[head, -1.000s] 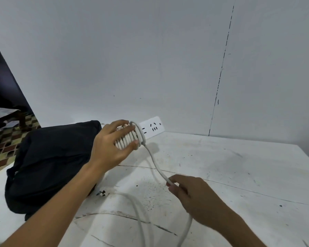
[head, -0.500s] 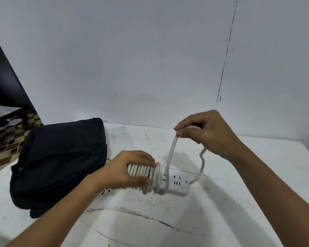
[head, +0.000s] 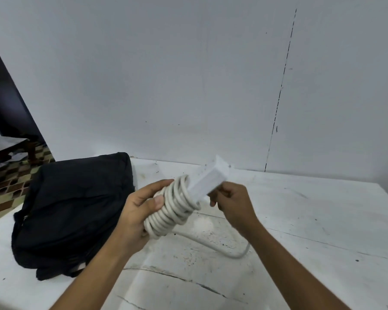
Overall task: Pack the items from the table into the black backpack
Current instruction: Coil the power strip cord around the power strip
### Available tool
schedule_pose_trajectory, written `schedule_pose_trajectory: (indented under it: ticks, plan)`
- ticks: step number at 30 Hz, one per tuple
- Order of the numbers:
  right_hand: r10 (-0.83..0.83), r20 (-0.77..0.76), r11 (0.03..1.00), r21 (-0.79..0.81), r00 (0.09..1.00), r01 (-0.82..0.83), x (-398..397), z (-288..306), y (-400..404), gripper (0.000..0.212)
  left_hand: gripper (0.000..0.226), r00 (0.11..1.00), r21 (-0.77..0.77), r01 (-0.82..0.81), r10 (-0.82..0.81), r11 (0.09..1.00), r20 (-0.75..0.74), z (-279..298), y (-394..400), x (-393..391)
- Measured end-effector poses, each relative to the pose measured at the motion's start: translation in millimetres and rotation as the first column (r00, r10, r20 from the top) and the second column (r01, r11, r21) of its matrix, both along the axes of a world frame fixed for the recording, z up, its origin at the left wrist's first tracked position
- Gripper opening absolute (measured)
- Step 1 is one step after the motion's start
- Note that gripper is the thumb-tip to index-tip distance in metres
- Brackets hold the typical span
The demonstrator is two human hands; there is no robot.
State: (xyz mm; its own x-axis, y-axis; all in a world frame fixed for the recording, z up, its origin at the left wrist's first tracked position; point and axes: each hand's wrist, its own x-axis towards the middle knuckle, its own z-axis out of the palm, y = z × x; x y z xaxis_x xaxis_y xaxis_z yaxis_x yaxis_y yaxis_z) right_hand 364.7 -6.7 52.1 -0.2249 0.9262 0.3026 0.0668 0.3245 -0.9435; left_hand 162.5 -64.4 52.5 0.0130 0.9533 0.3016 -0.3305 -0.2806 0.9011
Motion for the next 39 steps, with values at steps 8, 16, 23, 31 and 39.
schedule_pose_trajectory:
  ticks: [8, 16, 23, 31, 39]
  plan:
    - [0.064, 0.181, 0.996, -0.071, 0.981, -0.052, -10, -23, -33, 0.018, 0.060, 0.932, 0.014, -0.353, 0.353, 0.935, -0.079, 10, 8, 7]
    - [0.222, -0.405, 0.753, -0.507, 0.887, -0.420, 15, -35, -51, 0.009, 0.044, 0.548, 0.601, -0.338, 0.671, 0.724, -0.500, 11, 22, 3]
    - [0.235, 0.241, 0.943, -0.291, 0.942, -0.161, 44, -29, -55, 0.018, 0.045, 0.198, 0.798, -0.075, 0.793, 0.598, -0.575, -14, 45, -25]
    - [-0.267, 0.742, 0.895, 0.428, 0.615, -0.126, 61, 26, -42, 0.036, 0.045, 0.326, 0.318, 0.079, 0.277, 0.945, -0.904, -9, 34, -30]
    - [-0.197, 0.617, 0.675, 0.649, 0.762, -0.351, 40, 71, -3, 0.032, 0.038, 0.588, 0.017, 0.279, -0.156, 0.960, -0.793, 13, 12, -6]
